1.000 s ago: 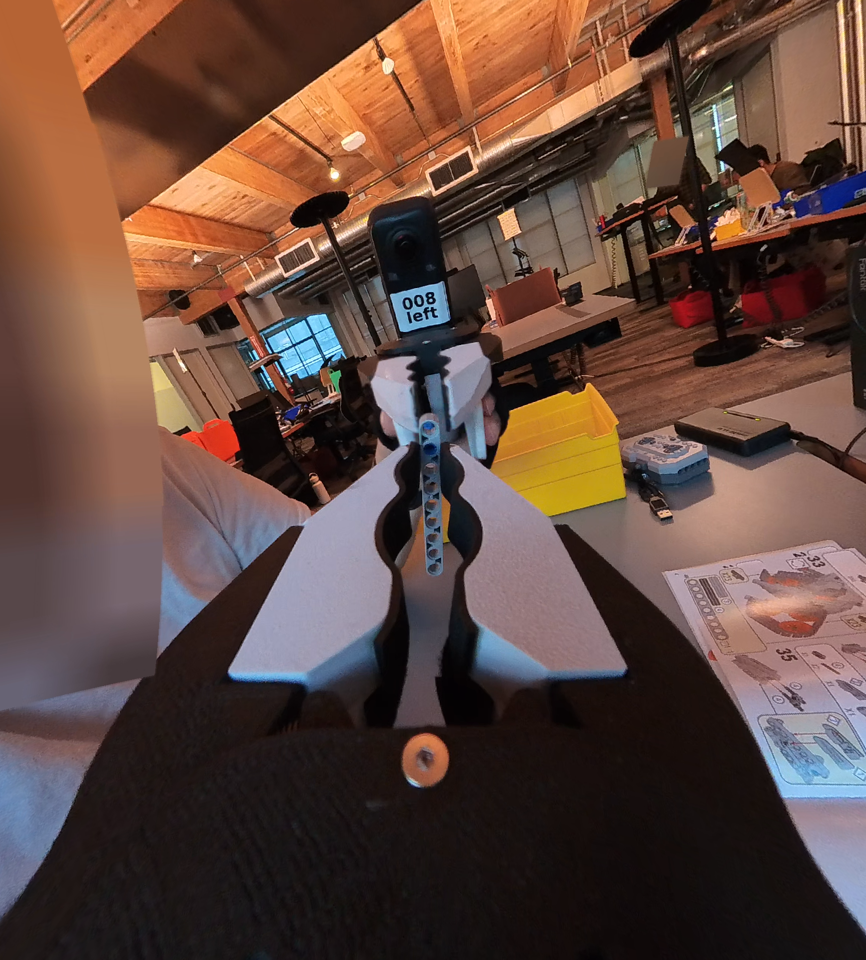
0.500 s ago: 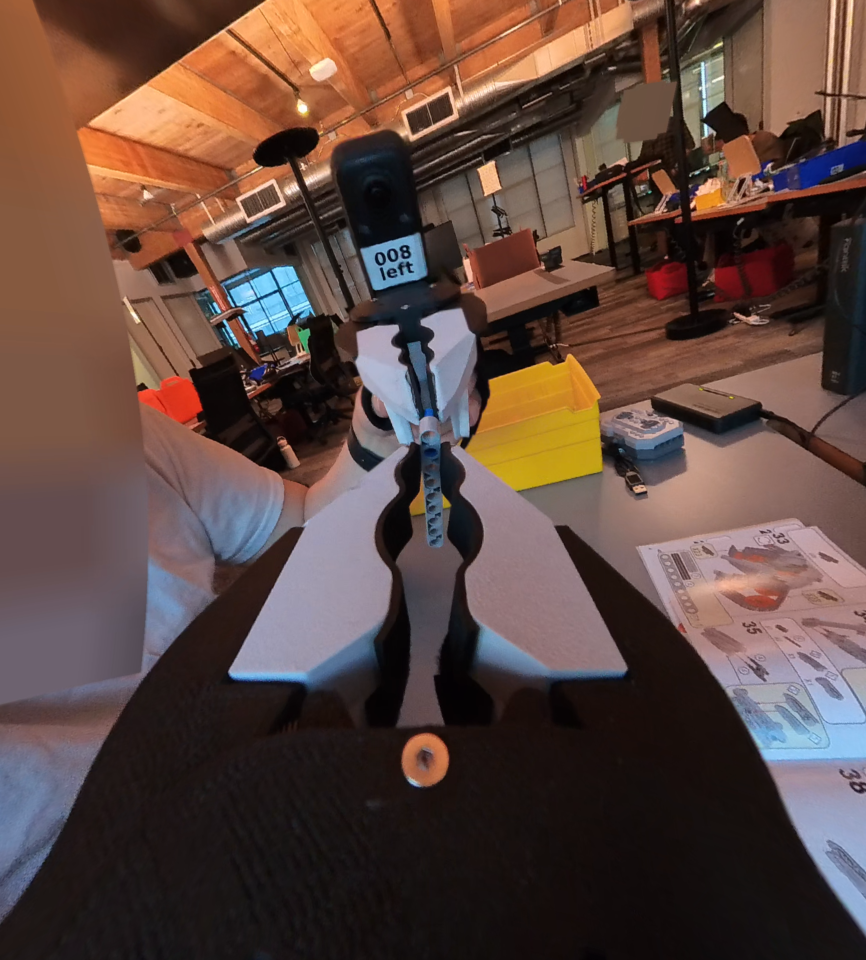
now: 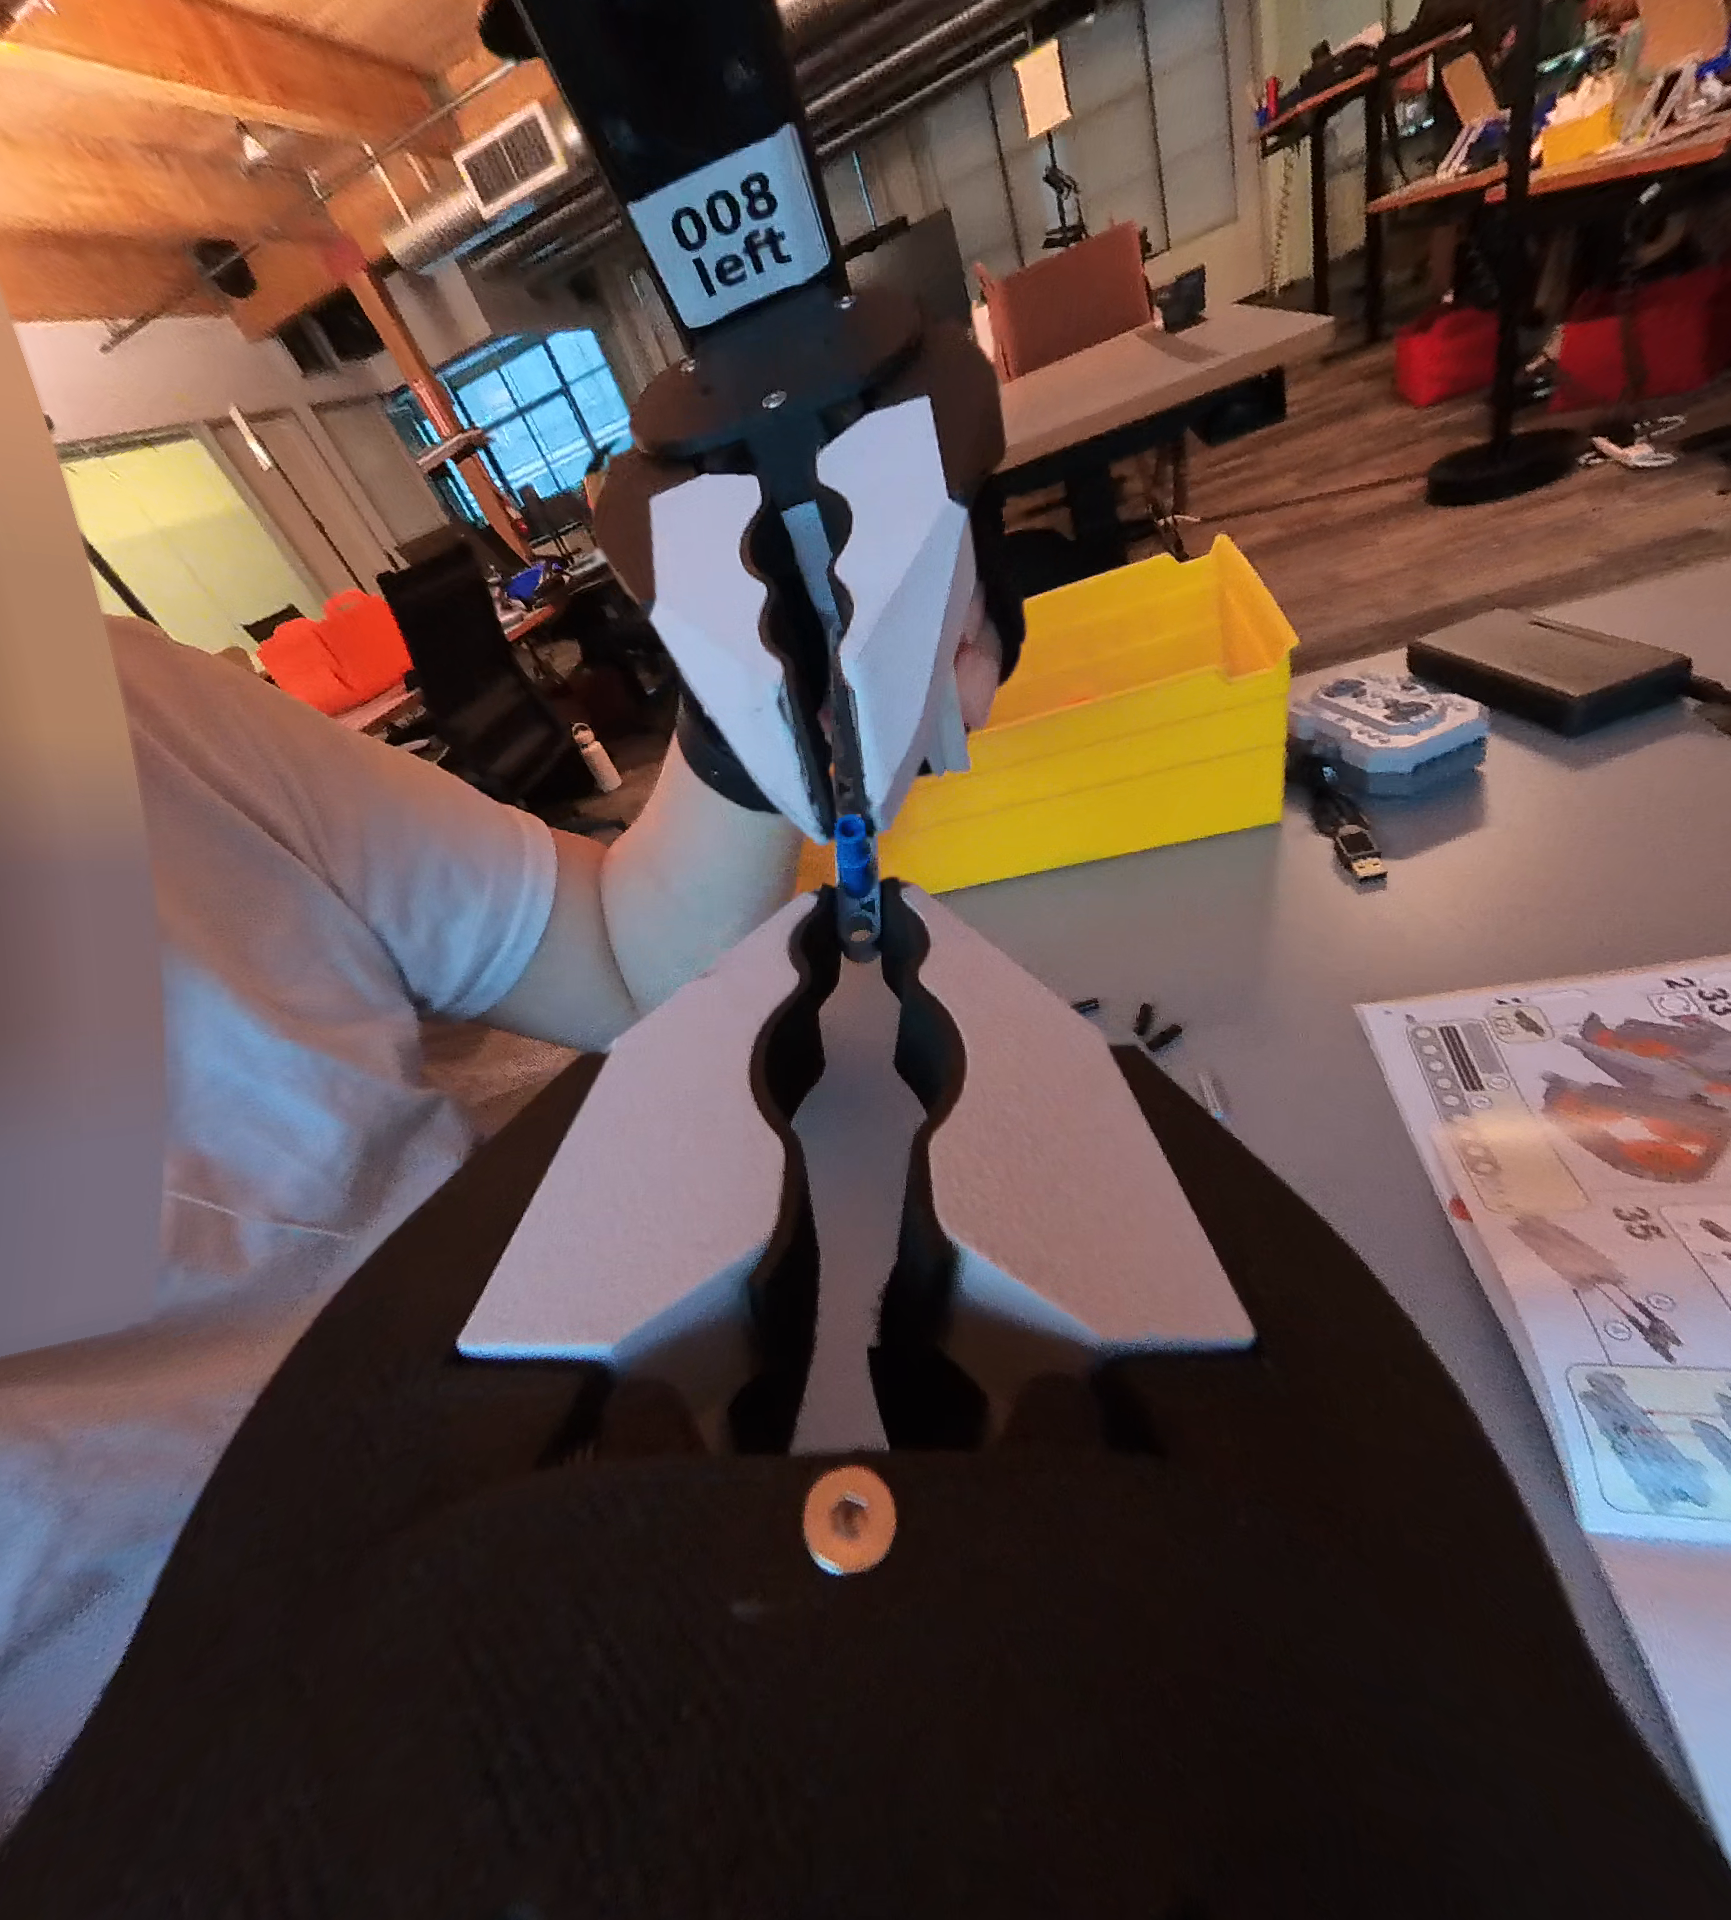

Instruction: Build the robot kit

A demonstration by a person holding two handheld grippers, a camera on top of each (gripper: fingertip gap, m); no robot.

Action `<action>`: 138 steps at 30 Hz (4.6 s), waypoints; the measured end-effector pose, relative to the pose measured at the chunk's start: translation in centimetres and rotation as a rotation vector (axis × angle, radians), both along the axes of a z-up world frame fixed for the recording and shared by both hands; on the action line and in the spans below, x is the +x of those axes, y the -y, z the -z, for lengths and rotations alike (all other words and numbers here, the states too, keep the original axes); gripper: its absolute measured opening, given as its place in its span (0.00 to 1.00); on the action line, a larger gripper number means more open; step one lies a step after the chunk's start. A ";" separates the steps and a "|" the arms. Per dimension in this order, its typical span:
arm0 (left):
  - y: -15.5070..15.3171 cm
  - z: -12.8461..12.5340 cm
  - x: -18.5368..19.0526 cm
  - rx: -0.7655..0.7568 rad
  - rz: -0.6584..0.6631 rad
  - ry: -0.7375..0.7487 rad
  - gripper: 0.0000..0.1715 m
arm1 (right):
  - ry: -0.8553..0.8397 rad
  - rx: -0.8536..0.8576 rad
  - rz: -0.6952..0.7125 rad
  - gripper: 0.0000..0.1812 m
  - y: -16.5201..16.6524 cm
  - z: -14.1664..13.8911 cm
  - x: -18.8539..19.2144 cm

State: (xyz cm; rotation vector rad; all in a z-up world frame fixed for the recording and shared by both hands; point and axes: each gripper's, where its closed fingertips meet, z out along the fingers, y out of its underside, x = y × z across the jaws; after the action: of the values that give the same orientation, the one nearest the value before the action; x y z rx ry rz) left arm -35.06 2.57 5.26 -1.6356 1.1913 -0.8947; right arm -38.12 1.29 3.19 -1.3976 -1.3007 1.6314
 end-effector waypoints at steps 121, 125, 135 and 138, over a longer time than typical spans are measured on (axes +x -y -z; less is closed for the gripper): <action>-2.1 -3.7 -0.9 -0.289 -0.032 0.420 0.03 | -0.104 0.056 0.285 0.03 -2.9 -4.8 2.4; -1.9 -3.2 -0.6 -0.329 -0.022 0.403 0.00 | -0.058 0.225 0.292 0.03 -2.6 -4.6 2.8; -3.4 -0.4 -0.7 -0.390 -0.099 0.302 0.00 | 0.301 0.731 0.355 0.04 -4.3 1.7 3.3; -3.7 -1.5 -2.4 -0.371 -0.141 0.327 0.02 | 0.386 0.639 0.143 0.15 -1.3 4.6 2.9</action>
State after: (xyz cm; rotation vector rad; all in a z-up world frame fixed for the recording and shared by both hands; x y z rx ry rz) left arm -37.44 6.32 6.71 -1.7495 0.7048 -1.2900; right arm -35.22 2.56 -1.45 -1.3781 -1.6960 0.7539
